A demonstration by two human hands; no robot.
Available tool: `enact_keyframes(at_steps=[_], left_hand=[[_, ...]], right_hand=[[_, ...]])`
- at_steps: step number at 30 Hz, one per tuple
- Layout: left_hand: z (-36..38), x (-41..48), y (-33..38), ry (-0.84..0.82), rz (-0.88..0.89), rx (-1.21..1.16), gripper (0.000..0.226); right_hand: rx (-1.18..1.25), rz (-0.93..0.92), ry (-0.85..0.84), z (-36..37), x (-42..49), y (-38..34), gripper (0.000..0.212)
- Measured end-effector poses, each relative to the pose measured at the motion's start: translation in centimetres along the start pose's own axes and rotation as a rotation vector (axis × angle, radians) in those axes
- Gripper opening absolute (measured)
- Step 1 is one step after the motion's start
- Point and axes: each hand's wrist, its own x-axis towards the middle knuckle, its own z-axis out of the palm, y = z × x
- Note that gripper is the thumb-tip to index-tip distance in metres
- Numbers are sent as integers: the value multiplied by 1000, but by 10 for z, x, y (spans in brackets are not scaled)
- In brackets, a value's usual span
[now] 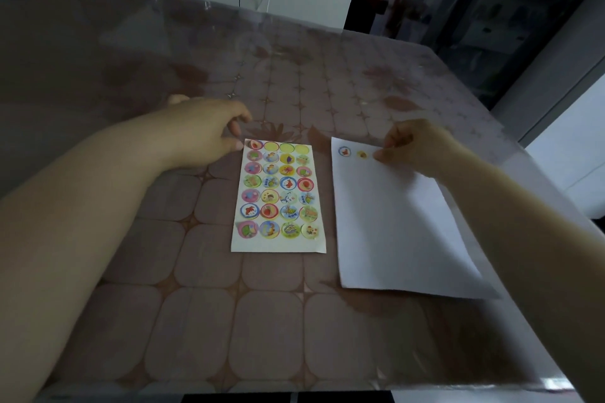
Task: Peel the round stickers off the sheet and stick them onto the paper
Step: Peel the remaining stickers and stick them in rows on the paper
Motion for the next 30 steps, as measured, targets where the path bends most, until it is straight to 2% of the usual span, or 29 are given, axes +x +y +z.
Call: enact_keyframes(at_steps=[4,6,7,8,10,12,14,16,20,27,30], left_hand=[[1,1,-5,-23,-48,7,40],[2,2,-4,-17,-60,7,35],[3,2,-3,-6,-63,6,31],[3,2,-2,10,-67,9,29],[2,2,0,32,-77,20,33],[0,0,3,2,-88,51,50],[0,-4,5,-126,-106,141,72],[4,-6,7,-276,-132,233,80],[8,-11,12,-418,-153,265,77],[11,-14,18,-479,-156,331,77],[10,-14,19,-477,-164,336,79]], right_hand=[[-336,-149,211,-1,-11,-21,10],[-321,-300,376,1,-20,-45,7],[-257,-361,406,3,-24,-59,9],[-184,-416,379,6,-27,-73,12],[-99,-514,199,18,-28,-96,17],[-111,-603,26,37,-25,-112,21],[-157,-674,-51,57,-17,-116,27],[-113,-720,-75,71,-10,-115,29],[96,-683,-60,77,-6,-111,21],[119,-644,-5,80,-2,-107,11],[260,-541,87,75,0,-108,8]])
